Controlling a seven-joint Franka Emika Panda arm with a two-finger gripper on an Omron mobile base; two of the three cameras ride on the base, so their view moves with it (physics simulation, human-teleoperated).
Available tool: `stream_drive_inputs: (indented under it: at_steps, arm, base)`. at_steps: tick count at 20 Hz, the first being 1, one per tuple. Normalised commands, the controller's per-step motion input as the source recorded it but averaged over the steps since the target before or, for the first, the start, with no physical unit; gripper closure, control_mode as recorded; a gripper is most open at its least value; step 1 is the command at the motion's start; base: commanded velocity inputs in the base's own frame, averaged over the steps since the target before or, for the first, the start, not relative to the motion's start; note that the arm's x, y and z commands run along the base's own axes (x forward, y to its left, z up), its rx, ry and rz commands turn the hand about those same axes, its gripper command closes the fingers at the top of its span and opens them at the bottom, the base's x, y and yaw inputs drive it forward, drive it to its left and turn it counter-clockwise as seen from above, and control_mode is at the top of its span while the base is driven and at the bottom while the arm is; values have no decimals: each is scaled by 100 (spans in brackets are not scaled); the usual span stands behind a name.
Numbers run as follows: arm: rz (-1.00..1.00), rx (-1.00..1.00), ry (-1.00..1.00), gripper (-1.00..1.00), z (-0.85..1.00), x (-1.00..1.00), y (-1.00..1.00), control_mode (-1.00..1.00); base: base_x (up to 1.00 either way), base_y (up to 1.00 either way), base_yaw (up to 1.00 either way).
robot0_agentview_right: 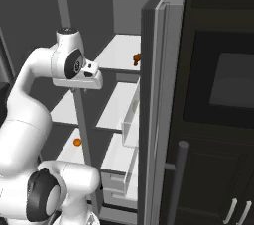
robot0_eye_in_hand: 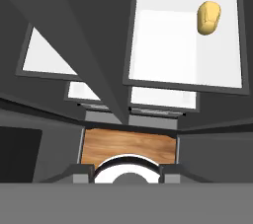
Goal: There's a chicken drumstick in the fridge that needs to be moved to the freezer for freezing. Pick up the chicken drumstick from the fridge, place it on any shelf in the freezer, and close the fridge and freezer doors when done.
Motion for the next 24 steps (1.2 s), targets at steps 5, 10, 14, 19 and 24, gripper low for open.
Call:
stream_drive_inputs:
  at_steps: [5,10,14,19,24]
  arm:
    - [0,0,0,-100,-1,-11,0,-100]
    - [0,0,-9,-100,6,-44,0,-100]
    - [-3,0,-13,-100,38,-39,0,-100]
    - [-7,-1,-6,-100,44,-22,-3,-100]
    - [-11,-4,-2,-100,37,-1,-4,-100]
  base:
    - [0,0,0]
    - [0,0,0]
    - [0,0,0]
    - [0,0,0]
    - [0,0,0]
